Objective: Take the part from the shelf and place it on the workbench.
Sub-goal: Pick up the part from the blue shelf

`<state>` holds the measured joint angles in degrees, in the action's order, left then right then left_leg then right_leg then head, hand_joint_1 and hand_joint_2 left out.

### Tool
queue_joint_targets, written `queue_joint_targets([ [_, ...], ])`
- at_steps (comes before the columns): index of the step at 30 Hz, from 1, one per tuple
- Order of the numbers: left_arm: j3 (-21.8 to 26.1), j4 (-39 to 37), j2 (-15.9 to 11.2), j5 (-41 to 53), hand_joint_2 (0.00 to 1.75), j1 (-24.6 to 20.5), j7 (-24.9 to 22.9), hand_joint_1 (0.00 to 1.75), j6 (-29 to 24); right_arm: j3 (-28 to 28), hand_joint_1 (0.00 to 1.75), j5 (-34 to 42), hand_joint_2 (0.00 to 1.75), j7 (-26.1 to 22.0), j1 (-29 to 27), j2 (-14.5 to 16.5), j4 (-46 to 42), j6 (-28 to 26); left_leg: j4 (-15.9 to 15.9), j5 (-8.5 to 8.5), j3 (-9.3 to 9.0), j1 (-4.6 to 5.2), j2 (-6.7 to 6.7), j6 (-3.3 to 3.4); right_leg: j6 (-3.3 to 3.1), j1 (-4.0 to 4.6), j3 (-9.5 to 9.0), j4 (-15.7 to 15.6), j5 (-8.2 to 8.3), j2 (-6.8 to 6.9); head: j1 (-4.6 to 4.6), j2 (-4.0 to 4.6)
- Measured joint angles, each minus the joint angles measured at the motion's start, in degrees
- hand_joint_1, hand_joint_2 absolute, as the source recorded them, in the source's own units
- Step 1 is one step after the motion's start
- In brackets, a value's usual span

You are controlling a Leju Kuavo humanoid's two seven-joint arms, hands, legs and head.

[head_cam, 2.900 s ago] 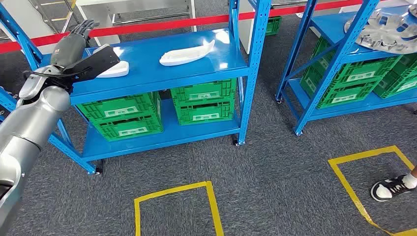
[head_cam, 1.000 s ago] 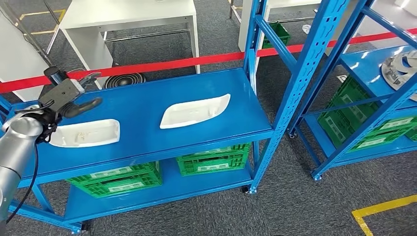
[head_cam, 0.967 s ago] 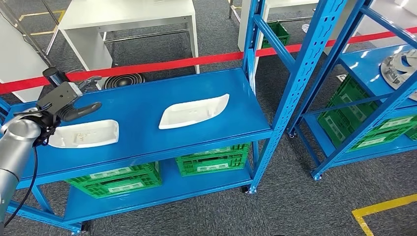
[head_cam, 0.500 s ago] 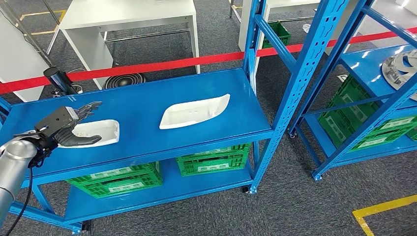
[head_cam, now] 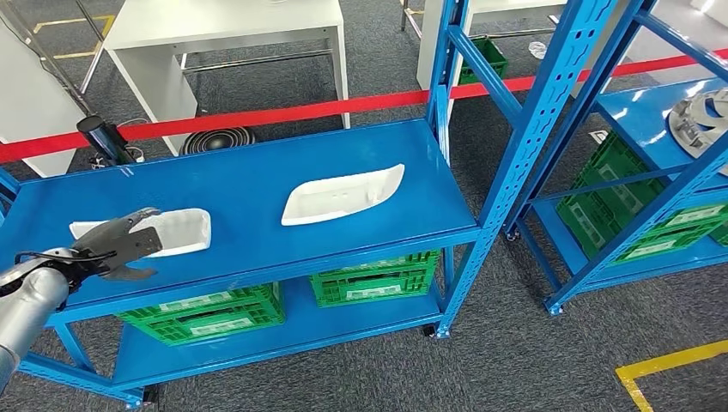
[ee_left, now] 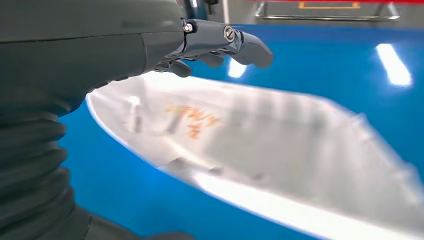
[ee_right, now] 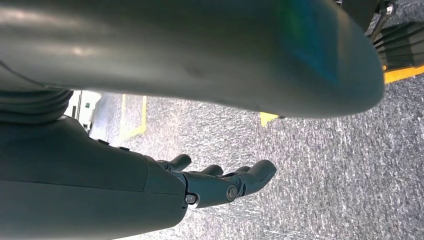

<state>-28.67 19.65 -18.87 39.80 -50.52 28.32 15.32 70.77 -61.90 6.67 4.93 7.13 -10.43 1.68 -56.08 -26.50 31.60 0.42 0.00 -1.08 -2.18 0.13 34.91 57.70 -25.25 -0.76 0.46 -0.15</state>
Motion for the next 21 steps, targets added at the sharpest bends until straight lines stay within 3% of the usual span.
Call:
queue_joint_targets([
  [15, -5.8, -0.6, -0.5, 5.6, 1.75, 0.5, -3.1, 0.0, -4.3, 0.0, 0.0, -0.3, 0.0, 0.6, 0.1, 0.0, 0.0, -0.1, 0.0, -0.02, 0.0, 0.0, 0.01, 0.0, 0.02, 0.0, 0.0, 0.0, -0.02, 0.01, 0.0, 0.0],
  [21, -6.0, -0.5, 1.0, 2.7, 1.75, 1.2, -0.7, 0.0, -8.1, 0.0, 0.0, -0.3, 0.0, 0.7, 0.1, 0.0, 0.0, -0.1, 0.0, -0.03, 0.01, 0.01, 0.02, 0.01, 0.02, -0.01, -0.01, 0.0, -0.02, 0.02, 0.0, 0.0],
])
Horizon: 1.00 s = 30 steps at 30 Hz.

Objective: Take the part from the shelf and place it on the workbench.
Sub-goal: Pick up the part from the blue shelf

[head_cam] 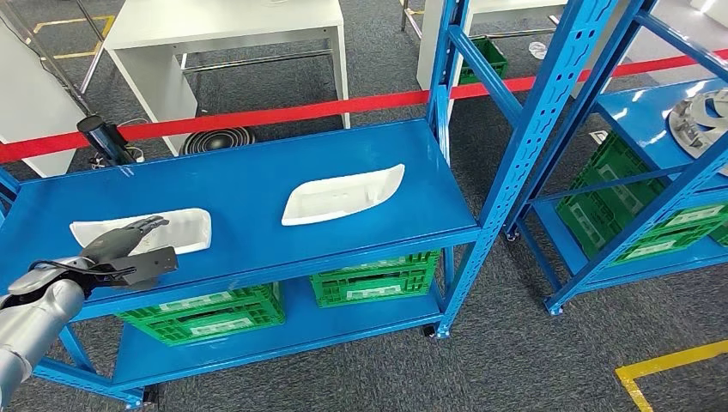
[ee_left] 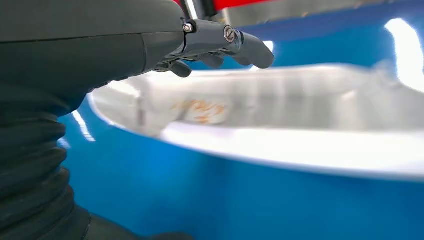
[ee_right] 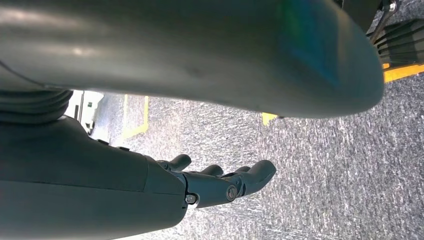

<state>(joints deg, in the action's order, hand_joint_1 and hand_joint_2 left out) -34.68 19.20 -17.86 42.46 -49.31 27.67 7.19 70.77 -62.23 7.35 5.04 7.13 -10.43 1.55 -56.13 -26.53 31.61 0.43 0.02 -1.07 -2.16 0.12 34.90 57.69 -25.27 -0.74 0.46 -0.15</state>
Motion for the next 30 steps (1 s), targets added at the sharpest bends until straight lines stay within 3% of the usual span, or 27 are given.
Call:
queue_joint_targets([
  [7, 1.2, 0.9, 1.9, -1.4, 1.75, 1.4, 1.8, 0.0, -4.2, 0.0, 0.0, 0.0, 0.0, 0.0, 0.0, 0.0, 0.0, 0.0, 0.0, -0.03, 0.01, 0.0, 0.0, 0.04, 0.0, 0.0, 0.0, 0.0, 0.0, -0.01, 0.0, 0.0],
  [19, 1.3, 1.1, 3.0, -0.7, 1.75, 1.9, 1.2, 0.01, -5.4, 0.0, 0.0, 0.0, 0.0, 0.0, 0.0, 0.0, 0.0, 0.0, 0.0, -0.03, 0.01, 0.0, -0.01, 0.04, 0.0, 0.0, -0.01, 0.0, 0.0, -0.01, 0.0, 0.0],
  [20, 1.3, 1.1, 3.1, -0.1, 1.75, 1.9, 0.7, 0.29, -5.8, 0.0, 0.0, 0.0, 0.0, 0.0, 0.0, 0.0, 0.0, 0.0, -0.1, -0.03, 0.01, 0.0, -0.01, 0.04, 0.0, 0.0, -0.01, 0.0, 0.0, -0.01, 0.0, 0.0],
  [23, 1.1, 1.0, 3.3, 2.9, 1.75, 1.9, -1.7, 1.59, -6.8, 0.0, 0.0, 0.0, 0.0, 0.2, 0.0, 0.0, 0.0, 0.0, -0.1, -0.03, 0.01, 0.0, -0.01, 0.04, 0.0, 0.0, -0.01, 0.0, 0.0, -0.01, 0.0, 0.0],
  [24, 1.1, 1.0, 3.4, 4.0, 1.75, 1.9, -2.5, 1.75, -7.0, 0.0, 0.0, 0.0, 0.0, 0.2, 0.0, 0.0, 0.0, 0.0, -0.1, -0.03, 0.01, 0.0, -0.01, 0.04, 0.0, 0.0, -0.01, 0.0, 0.0, -0.01, 0.0, 0.0],
  [30, 0.5, 0.5, 4.0, 7.2, 1.75, 1.9, -5.5, 1.7, -7.1, 0.0, 0.0, 0.0, 0.0, 0.3, 0.0, 0.0, 0.0, -0.1, -0.1, -0.03, 0.01, 0.0, -0.01, 0.04, 0.0, 0.0, -0.01, 0.0, 0.0, -0.01, 0.0, 0.0],
])
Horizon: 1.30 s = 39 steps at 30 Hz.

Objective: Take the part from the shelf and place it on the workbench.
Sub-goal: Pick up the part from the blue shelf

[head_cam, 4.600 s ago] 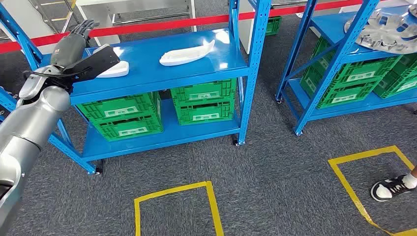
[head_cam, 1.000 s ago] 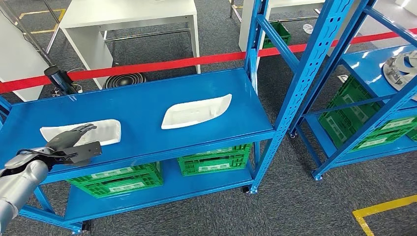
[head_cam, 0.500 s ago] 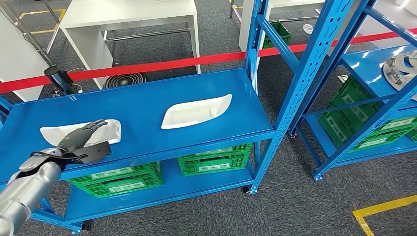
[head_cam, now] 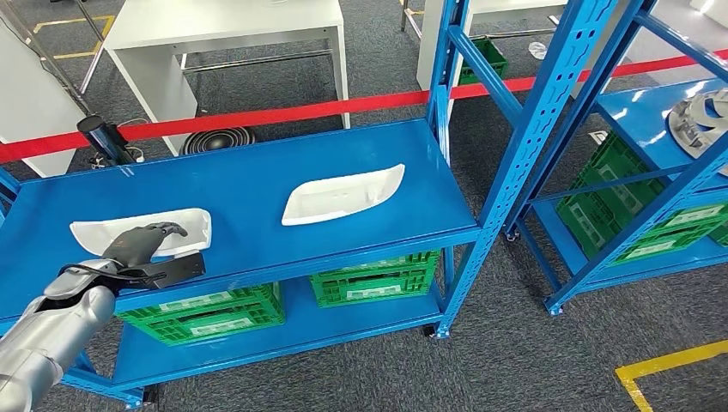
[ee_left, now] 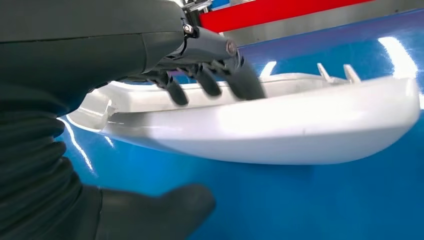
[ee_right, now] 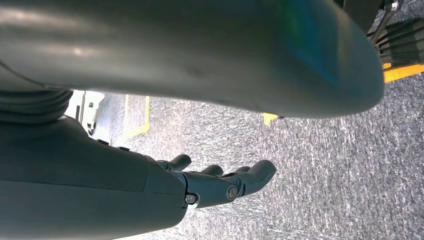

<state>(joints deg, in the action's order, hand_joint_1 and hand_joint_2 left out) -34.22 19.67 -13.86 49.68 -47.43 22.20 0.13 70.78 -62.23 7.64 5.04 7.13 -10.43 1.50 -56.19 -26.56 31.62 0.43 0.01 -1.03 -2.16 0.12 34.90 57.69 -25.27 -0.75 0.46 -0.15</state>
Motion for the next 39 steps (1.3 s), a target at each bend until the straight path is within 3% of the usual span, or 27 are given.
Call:
queue_joint_targets([
  [21, -0.2, -0.5, 0.6, -0.3, 1.75, -0.2, -0.3, 1.75, -5.0, 0.0, 0.0, 0.2, 0.0, -0.4, 0.0, 0.0, 0.0, 0.0, 0.0, -0.01, -0.07, 0.0, -0.01, -0.01, 0.01, 0.01, -0.06, 0.0, 0.0, -0.04, 0.0, 0.0],
  [26, 0.2, 0.1, 1.2, -1.7, 1.75, 1.0, 2.6, 1.75, -13.7, 0.0, 0.0, 0.5, 0.0, -0.4, 0.0, 0.0, 0.0, -0.5, 0.0, -0.01, -0.05, 0.0, 0.0, -0.01, 0.01, 0.01, -0.06, 0.0, 0.0, -0.02, 0.0, 0.0],
  [30, 3.9, 1.5, 2.4, -10.0, 1.75, 1.9, 9.1, 1.75, -16.5, 0.0, 0.0, 0.6, 0.0, -0.6, 0.0, 0.0, 0.0, -1.0, 0.0, -0.02, -0.02, 0.0, 0.02, 0.0, 0.04, 0.0, -0.04, 0.0, -0.02, 0.0, 0.0, 0.0],
  [33, 8.9, 3.4, 3.6, -19.5, 1.75, 2.1, 13.0, 1.75, -8.4, 0.0, 0.0, 0.9, 0.0, -0.6, 0.0, 0.0, 0.0, -1.0, 0.0, -0.05, -0.01, 0.01, 0.03, 0.04, 0.06, -0.01, -0.05, 0.0, -0.04, 0.02, 0.0, 0.0],
  [39, 19.3, 13.6, 5.6, -45.1, 1.75, 3.6, 17.3, 1.75, 22.2, 0.2, 0.0, 1.4, 0.0, -1.1, 0.0, 0.0, 0.0, -1.2, -0.1, -0.07, 0.01, 0.02, 0.02, 0.08, 0.07, -0.02, -0.05, 0.0, -0.04, 0.0, 0.0, 0.0],
])
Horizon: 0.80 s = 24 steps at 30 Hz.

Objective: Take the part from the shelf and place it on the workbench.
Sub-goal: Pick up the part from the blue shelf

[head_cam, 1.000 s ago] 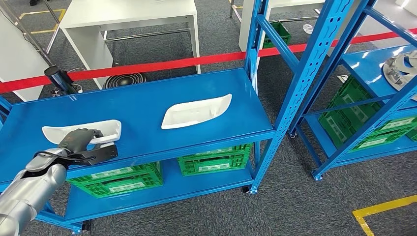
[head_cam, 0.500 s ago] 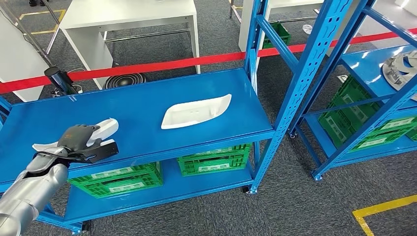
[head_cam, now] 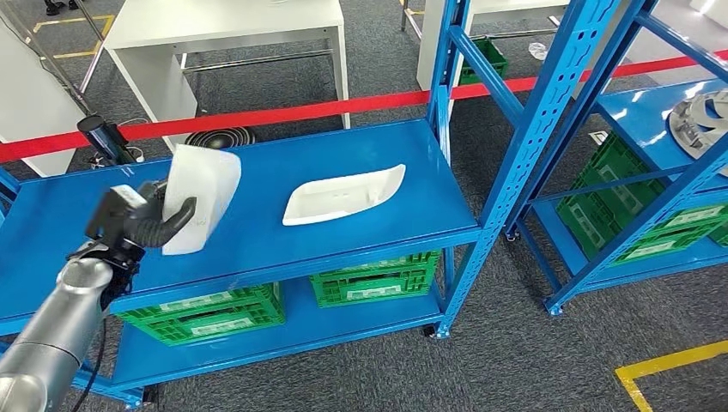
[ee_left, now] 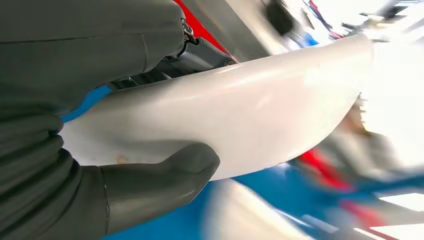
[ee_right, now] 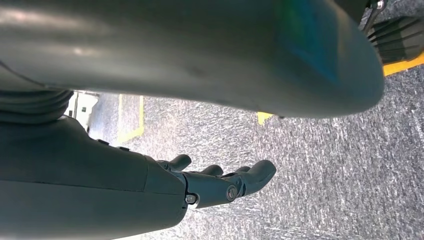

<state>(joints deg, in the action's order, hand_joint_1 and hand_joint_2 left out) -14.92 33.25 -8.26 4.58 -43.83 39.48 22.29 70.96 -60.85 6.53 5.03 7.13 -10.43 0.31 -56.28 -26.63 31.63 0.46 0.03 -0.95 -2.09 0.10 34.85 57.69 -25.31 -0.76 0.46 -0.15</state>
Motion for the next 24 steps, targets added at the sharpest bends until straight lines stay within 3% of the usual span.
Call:
queue_joint_targets([
  [2, 2.7, 5.6, 0.8, -9.1, 1.75, 1.4, -1.2, 1.75, 6.2, 0.2, 0.0, 0.2, 0.0, -0.1, 0.0, 0.0, 0.0, -0.1, 0.0, -0.04, -0.01, 0.01, -0.02, 0.05, 0.0, -0.01, 0.0, 0.0, 0.0, -0.04, 0.0, 0.0],
  [7, 5.7, 20.8, 2.8, -26.2, 1.75, 6.0, -8.0, 1.75, 12.8, 0.8, 0.0, 1.0, 0.0, 0.3, 0.0, 0.0, 0.0, -0.2, 0.0, -0.11, 0.0, 0.02, -0.02, 0.14, 0.11, -0.02, -0.02, 0.0, -0.07, -0.01, 0.0, 0.0],
  [12, 6.3, 32.4, 4.1, -38.9, 1.75, 10.2, -14.4, 1.75, 18.2, 1.6, 0.0, 1.9, 0.0, 0.2, 0.0, 0.1, 0.0, -0.7, -0.6, -0.6, 0.37, 0.4, -0.04, 1.07, 0.8, -0.29, -0.17, 0.0, -0.14, 0.04, -0.01, 0.0],
  [15, 6.3, 37.5, 4.6, -43.4, 1.75, 12.2, -16.8, 1.75, 20.4, 1.7, 0.0, 1.9, 0.0, 0.8, -0.1, 0.1, 0.0, -1.0, 0.4, 0.35, -0.2, 0.2, -0.13, 1.45, 1.39, -0.15, -0.17, 0.2, -0.31, 0.0, 0.02, 0.0],
  [17, 6.3, 40.3, 5.0, -45.9, 1.75, 13.7, -18.3, 1.75, 21.1, 1.8, 0.0, 2.0, 0.0, 1.1, -0.1, 0.2, 0.0, -1.2, 1.4, 1.21, -0.48, -0.28, -0.34, 1.72, 1.75, -0.05, 1.04, 3.3, -2.92, 0.09, 0.11, 0.0],
  [19, 6.3, 42.7, 5.3, -47.9, 1.75, 15.7, -19.3, 1.75, 21.8, 2.0, 0.0, 2.1, 0.0, 0.9, -0.1, 0.2, 0.0, -1.2, 1.4, 1.45, -0.18, -0.44, -0.54, 1.89, 2.2, -0.43, 3.91, 10.5, -7.13, 0.23, 0.21, 0.0],
  [20, 6.3, 43.8, 5.4, -48.6, 1.75, 16.8, -19.7, 1.75, 22.1, 2.1, 0.0, 2.2, 0.0, 0.7, -0.1, 0.2, 0.0, -1.2, 1.1, 1.45, 0.12, -0.49, -0.61, 1.87, 2.47, -0.65, 5.18, 13.8, -8.51, 0.3, 0.24, 0.0],
  [21, 6.3, 44.9, 5.4, -49.3, 1.75, 17.8, -20.0, 1.75, 22.3, 2.3, 0.0, 2.2, 0.0, 0.7, -0.1, 0.2, 0.0, -1.2, 0.8, 1.42, 0.44, -0.58, -0.69, 1.79, 2.72, -0.89, 5.67, 15.5, -8.86, 0.37, 0.24, 0.0],
  [22, 6.3, 46.0, 5.4, -49.9, 1.75, 18.9, -20.2, 1.75, 22.6, 2.4, 0.0, 2.2, 0.0, 0.7, -0.1, 0.2, 0.0, -1.2, 0.4, 1.37, 0.79, -0.74, -0.73, 1.64, 2.99, -1.13, 5.06, 15.0, -8.17, 0.45, 0.23, 0.0],
  [24, 6.3, 48.3, 5.4, -51.1, 1.75, 20.8, -20.5, 1.75, 22.8, 2.6, 0.0, 2.2, 0.0, 0.8, -0.1, 0.2, 0.0, -1.2, -0.8, 1.14, 1.64, -1.22, -0.73, 0.97, 3.66, -1.68, 0.99, 8.1, -5.52, 0.63, 0.24, 0.0],
])
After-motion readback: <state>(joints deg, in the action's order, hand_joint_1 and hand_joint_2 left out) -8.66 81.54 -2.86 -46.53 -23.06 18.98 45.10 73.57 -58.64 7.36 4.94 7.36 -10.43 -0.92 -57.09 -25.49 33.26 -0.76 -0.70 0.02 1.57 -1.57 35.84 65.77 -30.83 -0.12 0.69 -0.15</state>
